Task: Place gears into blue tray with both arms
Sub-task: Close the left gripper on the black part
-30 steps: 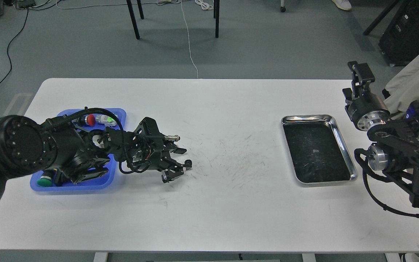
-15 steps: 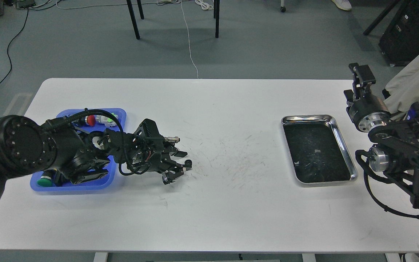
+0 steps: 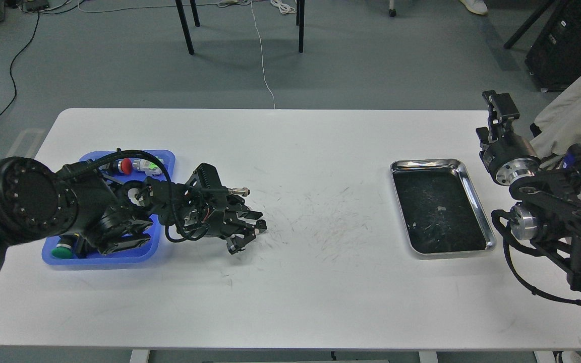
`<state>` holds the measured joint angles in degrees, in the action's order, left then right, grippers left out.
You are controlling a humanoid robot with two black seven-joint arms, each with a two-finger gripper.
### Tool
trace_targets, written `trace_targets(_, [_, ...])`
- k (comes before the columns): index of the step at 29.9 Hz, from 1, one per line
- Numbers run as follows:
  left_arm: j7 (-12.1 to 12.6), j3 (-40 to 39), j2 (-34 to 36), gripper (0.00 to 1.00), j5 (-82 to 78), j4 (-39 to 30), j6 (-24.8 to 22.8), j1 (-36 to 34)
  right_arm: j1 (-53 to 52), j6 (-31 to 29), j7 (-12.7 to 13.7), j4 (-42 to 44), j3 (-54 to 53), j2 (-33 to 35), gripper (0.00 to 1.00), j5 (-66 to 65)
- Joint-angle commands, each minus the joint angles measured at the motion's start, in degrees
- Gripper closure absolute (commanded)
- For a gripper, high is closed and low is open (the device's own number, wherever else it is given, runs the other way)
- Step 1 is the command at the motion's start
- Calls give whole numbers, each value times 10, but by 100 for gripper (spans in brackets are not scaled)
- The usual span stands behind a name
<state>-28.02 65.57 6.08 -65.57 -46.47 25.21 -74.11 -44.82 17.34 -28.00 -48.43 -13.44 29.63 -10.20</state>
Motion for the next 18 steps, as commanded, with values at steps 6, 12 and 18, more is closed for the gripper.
trace_targets(6, [0,-3,-3,70,2,-3,0,-1,2,0,0,0,0,0,5,0])
trace_targets(12, [0,-2,0,83,4,-3,2,0,3,-1,0,0,0,1,5,0])
trace_targets(18, [0,-3,3,88,5,-4,4,3,3,-1,0,0,0,1,5,0])
